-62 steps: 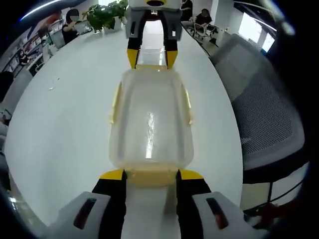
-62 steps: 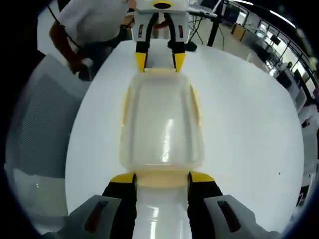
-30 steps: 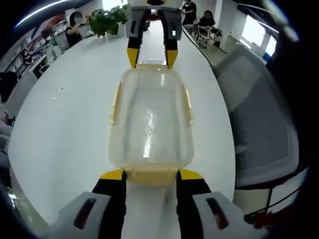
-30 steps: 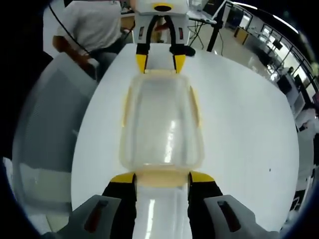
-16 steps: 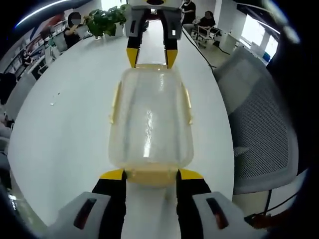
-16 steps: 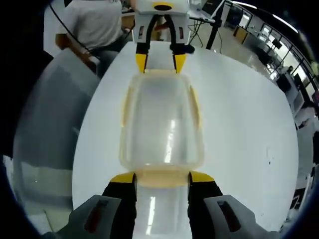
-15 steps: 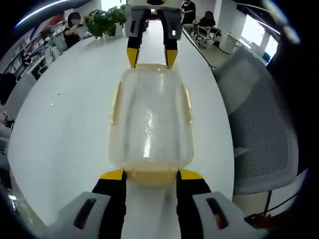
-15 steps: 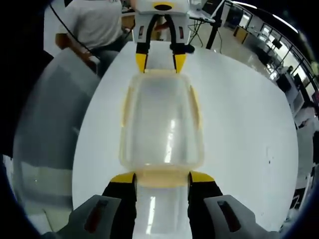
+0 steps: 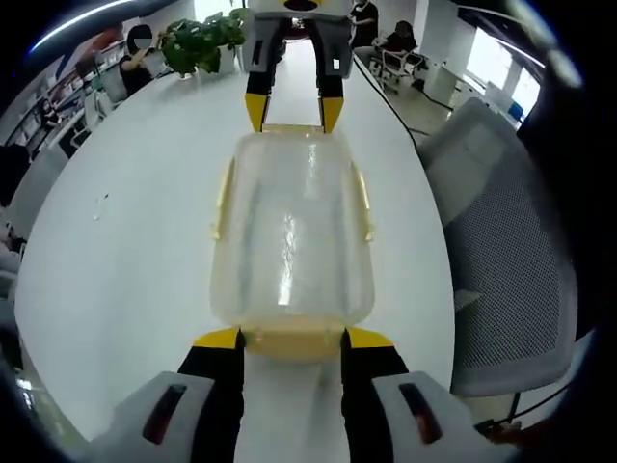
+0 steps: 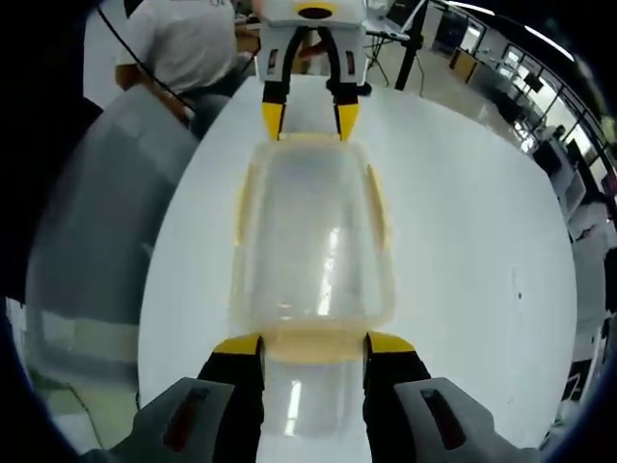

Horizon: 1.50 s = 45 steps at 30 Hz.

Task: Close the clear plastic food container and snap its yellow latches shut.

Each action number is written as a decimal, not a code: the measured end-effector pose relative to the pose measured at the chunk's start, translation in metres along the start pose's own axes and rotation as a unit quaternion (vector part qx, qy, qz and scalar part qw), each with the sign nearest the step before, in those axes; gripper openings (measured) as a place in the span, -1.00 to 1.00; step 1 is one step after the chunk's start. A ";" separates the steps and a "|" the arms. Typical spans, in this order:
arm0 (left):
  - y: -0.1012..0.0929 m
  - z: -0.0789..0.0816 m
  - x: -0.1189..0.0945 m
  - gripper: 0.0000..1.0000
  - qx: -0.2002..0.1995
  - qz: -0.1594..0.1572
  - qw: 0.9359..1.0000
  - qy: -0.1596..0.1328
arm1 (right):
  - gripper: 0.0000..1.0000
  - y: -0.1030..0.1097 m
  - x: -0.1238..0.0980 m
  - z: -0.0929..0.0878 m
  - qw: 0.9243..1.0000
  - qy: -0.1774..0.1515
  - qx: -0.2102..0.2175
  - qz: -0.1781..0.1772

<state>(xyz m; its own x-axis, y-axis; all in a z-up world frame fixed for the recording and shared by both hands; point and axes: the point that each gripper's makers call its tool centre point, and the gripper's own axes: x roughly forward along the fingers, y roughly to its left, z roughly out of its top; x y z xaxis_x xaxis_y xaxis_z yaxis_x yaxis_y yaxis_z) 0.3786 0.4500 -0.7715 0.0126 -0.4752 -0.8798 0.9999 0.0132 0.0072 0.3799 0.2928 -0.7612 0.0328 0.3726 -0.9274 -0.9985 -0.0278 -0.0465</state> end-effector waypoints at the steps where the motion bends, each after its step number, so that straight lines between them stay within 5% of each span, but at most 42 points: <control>1: 0.000 0.002 0.001 -0.24 0.001 0.000 1.000 -0.001 | -0.23 0.000 -0.001 -0.002 1.000 0.000 0.003 0.002; 45: -0.009 0.103 0.048 -0.25 -0.002 -0.002 1.000 0.022 | -0.23 0.012 -0.044 -0.105 1.000 -0.001 0.005 0.003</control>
<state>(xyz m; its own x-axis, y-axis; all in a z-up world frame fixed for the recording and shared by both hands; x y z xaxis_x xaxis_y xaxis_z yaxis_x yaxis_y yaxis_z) 0.3713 0.3364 -0.7645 0.0087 -0.4366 -0.8996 0.9999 0.0151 0.0023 0.3713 0.1785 -0.7595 0.0277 0.3751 -0.9266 -0.9991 -0.0201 -0.0380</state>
